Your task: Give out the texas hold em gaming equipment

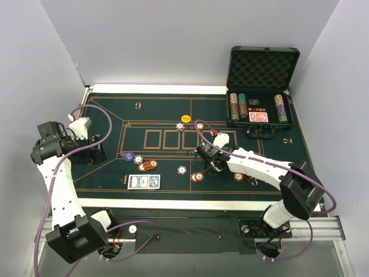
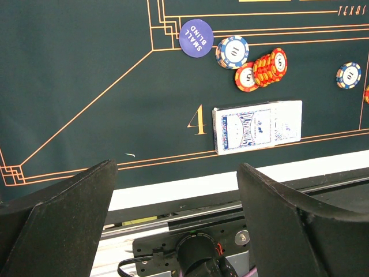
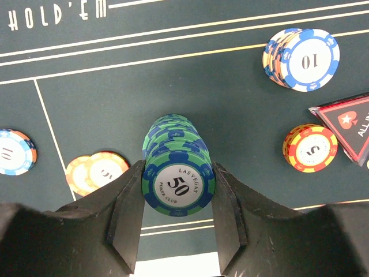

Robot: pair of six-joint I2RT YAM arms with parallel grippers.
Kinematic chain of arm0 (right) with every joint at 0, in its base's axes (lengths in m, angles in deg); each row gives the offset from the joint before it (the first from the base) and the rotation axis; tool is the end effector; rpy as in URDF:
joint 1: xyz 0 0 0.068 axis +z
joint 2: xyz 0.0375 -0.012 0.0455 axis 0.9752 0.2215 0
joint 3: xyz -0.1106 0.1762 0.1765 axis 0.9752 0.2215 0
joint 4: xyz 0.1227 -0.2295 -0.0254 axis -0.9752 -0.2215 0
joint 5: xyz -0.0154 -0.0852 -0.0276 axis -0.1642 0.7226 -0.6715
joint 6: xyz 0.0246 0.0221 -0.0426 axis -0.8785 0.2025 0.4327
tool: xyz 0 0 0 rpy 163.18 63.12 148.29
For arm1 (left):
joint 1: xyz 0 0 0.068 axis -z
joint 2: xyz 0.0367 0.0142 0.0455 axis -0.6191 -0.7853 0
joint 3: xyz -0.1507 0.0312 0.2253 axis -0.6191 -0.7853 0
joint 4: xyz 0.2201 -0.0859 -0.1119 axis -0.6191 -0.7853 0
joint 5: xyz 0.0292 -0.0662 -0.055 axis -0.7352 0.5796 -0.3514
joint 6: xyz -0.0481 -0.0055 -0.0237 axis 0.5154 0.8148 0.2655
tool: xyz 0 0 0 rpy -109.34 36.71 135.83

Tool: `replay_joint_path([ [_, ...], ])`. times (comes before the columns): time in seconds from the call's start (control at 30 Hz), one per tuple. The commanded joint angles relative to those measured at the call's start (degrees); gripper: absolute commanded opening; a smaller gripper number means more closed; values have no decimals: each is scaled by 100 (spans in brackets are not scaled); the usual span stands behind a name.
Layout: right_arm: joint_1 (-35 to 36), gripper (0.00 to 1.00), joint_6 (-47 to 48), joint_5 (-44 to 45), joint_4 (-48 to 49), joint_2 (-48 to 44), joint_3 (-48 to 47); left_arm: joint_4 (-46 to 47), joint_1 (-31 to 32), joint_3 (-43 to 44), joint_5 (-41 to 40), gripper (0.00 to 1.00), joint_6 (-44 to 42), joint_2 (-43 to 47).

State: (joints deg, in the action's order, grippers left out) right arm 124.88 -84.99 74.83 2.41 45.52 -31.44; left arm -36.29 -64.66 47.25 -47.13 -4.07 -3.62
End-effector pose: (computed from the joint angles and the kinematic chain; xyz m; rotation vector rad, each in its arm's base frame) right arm 0.2113 0.2135 0.1991 0.2083 2.5157 0.2270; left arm 0.1747 0.0691 0.3285 0.0279 2.5071 -0.2873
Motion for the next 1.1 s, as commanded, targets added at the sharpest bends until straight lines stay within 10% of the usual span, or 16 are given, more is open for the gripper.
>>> replay_joint_path([
  [0.0,22,39,59,221,-296,-352,23,21,-39,126,42,96,-17,129],
  [0.43,601,28,253,335,-656,86,-1248,56,-48,126,41,96,10,94],
  [1.07,1130,27,1061,-632,-1254,4507,-6312,171,-136,100,173,96,19,-153],
])
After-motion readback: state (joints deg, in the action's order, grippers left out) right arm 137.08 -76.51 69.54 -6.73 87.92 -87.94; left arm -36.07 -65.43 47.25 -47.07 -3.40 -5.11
